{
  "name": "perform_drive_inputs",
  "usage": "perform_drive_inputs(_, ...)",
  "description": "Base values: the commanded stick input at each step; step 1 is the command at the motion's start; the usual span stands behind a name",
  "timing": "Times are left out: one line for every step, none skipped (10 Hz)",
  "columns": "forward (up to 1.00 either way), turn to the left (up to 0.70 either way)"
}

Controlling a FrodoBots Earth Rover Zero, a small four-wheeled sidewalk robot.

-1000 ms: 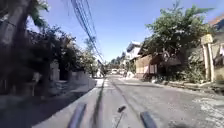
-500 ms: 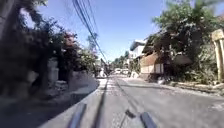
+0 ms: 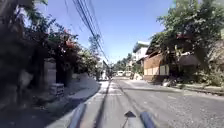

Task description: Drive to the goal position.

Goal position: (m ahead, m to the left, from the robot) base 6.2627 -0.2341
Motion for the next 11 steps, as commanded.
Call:
perform_drive_inputs(0.70, -0.05)
perform_drive_inputs(0.70, -0.09)
perform_drive_inputs(0.70, -0.13)
perform_drive_inputs(0.70, -0.17)
perform_drive_inputs(0.70, -0.21)
perform_drive_inputs(0.70, -0.25)
perform_drive_inputs(0.70, -0.28)
perform_drive_inputs(0.70, -0.32)
perform_drive_inputs(0.70, -0.35)
perform_drive_inputs(0.70, -0.35)
perform_drive_inputs(0.70, -0.35)
